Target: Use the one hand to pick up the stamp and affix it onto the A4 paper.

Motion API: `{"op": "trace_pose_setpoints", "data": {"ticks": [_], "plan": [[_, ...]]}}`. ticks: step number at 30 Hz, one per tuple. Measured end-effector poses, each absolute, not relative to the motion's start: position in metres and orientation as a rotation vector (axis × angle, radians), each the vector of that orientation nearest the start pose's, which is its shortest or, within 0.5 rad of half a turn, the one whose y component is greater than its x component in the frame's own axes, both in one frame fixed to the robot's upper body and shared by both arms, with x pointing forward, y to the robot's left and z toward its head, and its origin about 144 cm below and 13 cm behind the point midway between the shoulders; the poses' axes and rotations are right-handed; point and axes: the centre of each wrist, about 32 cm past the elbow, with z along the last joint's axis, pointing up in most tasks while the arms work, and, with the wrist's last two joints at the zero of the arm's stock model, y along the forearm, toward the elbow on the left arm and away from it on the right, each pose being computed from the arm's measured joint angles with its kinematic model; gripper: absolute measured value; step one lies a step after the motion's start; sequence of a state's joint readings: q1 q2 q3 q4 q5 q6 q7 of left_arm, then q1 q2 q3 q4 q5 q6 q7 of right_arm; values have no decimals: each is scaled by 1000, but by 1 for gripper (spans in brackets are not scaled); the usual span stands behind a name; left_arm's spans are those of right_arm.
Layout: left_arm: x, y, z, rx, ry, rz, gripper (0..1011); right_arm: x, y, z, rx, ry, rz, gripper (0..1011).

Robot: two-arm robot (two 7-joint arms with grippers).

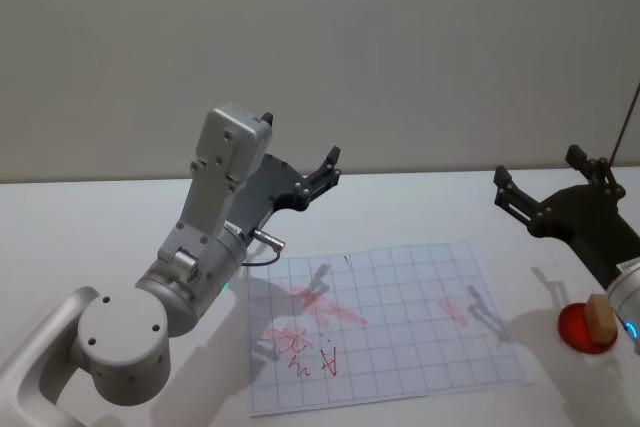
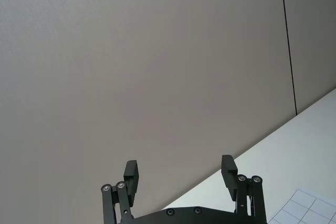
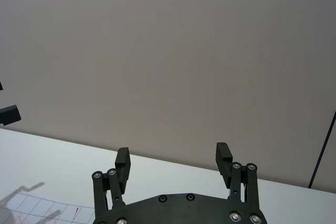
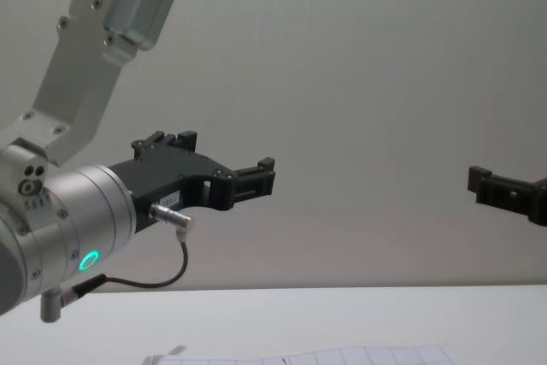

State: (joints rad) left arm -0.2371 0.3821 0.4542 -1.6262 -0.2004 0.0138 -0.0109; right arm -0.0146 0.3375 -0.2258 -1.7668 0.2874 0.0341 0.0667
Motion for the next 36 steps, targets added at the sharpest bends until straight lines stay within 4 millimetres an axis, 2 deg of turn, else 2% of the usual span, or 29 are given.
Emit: {"op": "trace_pose_setpoints", "data": {"ticks": [24,31,36], "plan": [[492,198,1204,61,-268,1124,1001,443,-237,1189,25,-75,-1229,1001],[492,198,1204,61,-268,1124,1001,439,-247,1189,0,-87,-1234,1001],[492,198,1204,61,-268,1124,1001,428,-263,1186,-41,-83,-1251,1001]]}}
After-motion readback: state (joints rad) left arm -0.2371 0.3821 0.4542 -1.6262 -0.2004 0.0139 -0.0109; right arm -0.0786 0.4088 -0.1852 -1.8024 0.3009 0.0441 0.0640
